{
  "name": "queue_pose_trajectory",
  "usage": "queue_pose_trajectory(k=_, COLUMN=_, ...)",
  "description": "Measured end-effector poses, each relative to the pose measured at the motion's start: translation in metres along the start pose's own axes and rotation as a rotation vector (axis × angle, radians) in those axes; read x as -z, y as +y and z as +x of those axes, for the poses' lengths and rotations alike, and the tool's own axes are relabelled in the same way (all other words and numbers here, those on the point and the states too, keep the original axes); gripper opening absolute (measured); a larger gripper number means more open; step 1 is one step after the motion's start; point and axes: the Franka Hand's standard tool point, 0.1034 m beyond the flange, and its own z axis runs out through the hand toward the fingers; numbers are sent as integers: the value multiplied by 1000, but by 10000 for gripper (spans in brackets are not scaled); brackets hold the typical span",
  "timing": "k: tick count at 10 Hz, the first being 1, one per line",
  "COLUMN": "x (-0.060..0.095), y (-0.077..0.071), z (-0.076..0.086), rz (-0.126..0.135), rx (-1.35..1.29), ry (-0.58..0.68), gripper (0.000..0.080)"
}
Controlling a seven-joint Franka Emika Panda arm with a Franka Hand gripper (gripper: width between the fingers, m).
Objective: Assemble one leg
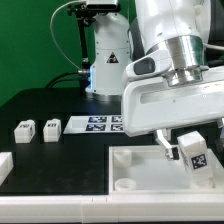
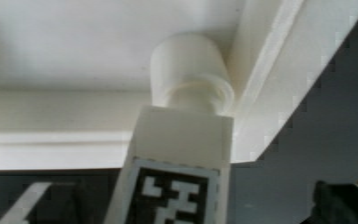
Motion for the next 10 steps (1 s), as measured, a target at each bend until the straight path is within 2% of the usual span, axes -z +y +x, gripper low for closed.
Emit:
queue_pose_trajectory(k=1, x=0, y=0, z=0, rz=0, rx=0, ry=0, gripper=643)
queue_pose_trajectory(k=5, x=0, y=1, z=0, rz=0, rx=-1, ry=-2, gripper=649)
queue_pose_trajectory(k=8, x=22, y=16, z=23, rz=-2, rx=0, ry=-98, gripper=649)
queue_pose_trajectory(k=9, x=23, y=21, z=31, rz=-2, rx=-2, ry=-109, gripper=649)
queue_pose_trajectory(k=10, x=22, y=23, z=31, rz=7, rx=-8, ry=-173, gripper=649)
